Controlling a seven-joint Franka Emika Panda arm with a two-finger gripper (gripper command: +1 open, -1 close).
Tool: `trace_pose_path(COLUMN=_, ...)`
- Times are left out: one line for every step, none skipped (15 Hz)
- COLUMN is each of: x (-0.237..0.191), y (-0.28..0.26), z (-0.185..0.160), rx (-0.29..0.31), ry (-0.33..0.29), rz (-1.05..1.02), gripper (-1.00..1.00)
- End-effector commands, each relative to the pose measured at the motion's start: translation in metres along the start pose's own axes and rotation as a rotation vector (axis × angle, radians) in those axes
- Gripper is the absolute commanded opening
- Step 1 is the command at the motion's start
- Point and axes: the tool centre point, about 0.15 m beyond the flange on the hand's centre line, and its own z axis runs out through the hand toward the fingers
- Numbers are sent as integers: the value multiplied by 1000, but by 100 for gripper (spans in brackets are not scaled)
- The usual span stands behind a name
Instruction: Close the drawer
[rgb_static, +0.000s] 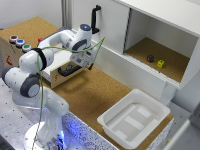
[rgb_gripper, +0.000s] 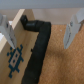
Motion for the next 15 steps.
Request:
trace_pose_path(x=-11, y=-19, z=49, rx=14, ry=5, rz=98, gripper=100)
trace_pose_path(x=-13, y=-16, z=51, rx=19, ry=24, rz=131, gripper=100)
trace_pose_path(x=-14, y=-13, z=53, rx=14, ry=46, rz=160, gripper=100)
trace_pose_path(x=-14, y=-11, z=55, rx=19, ry=63, rz=184, gripper=100)
trace_pose_path(x=-14, y=-11, z=58, rx=29, ry=66, rz=197, gripper=100)
trace_pose_path(x=-14, y=-11, z=62, rx=37, ry=72, rz=215, gripper=100)
trace_pose_path(x=-13, y=-10, z=66, rx=40, ry=75, rz=227, gripper=100)
trace_pose_path(x=-11, y=-10, z=68, rx=41, ry=80, rz=235, gripper=100)
trace_pose_path(x=-9, y=-10, z=69, rx=34, ry=87, rz=237, gripper=100)
trace_pose_path(x=-7, y=-9, z=69, rx=34, ry=96, rz=245, gripper=100)
trace_pose_path(x=-4, y=-8, z=70, rx=29, ry=94, rz=240, gripper=100)
trace_pose_path(x=-2, y=-9, z=71, rx=31, ry=93, rz=231, gripper=100)
trace_pose_path(x=0, y=-9, z=71, rx=16, ry=95, rz=222, gripper=-100)
trace_pose_path(x=1, y=-10, z=70, rx=13, ry=97, rz=219, gripper=-100)
trace_pose_path(x=3, y=-11, z=68, rx=-1, ry=102, rz=211, gripper=-100)
